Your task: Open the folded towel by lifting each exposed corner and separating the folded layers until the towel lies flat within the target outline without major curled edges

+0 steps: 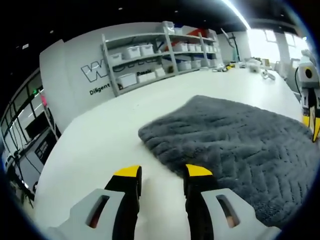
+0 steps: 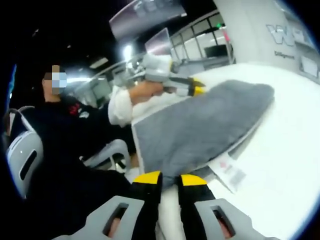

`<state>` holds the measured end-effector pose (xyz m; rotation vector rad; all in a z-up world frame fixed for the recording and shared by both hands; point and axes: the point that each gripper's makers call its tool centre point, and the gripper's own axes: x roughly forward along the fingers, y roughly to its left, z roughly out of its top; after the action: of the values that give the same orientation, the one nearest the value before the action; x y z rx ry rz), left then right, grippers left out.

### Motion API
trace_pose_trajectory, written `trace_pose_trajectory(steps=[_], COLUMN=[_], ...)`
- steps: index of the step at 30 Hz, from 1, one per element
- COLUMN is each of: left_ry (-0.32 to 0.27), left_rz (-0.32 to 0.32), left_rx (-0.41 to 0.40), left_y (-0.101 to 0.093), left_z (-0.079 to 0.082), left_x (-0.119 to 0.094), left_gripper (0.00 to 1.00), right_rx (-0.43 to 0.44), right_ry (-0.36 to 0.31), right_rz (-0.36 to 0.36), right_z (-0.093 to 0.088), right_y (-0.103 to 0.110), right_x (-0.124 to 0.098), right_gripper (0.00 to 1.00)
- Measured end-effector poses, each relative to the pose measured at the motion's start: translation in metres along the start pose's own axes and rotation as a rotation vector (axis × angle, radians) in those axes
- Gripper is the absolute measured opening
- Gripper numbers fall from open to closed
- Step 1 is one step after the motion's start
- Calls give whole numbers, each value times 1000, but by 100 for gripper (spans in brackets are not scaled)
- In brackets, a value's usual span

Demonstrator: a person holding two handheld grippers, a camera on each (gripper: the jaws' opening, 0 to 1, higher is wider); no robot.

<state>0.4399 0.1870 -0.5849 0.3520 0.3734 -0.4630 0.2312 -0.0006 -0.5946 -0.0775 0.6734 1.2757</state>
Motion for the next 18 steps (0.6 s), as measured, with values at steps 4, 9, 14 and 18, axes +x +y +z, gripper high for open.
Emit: trace_pose_trajectory(steps=[4, 9, 14, 18], left_ry=[-11, -48, -113, -133], left_rz=[-1, -10, -39, -57], left_rx=[29, 4, -46, -39], left_y=[-2, -1, -5, -10], left_z=[2, 10, 25, 37], left_x=[-1, -9, -23, -31], left_gripper=[31, 31, 31, 32], right_rx=[-27, -59, -69, -84], right_ry=[-11, -20, -22, -22], right_rz=[0, -9, -25, -44], right_z=[2, 4, 6, 10], right_y=[0, 1, -2, -6], right_x=[-3, -8, -14, -20], right_gripper=[11, 13, 15, 15])
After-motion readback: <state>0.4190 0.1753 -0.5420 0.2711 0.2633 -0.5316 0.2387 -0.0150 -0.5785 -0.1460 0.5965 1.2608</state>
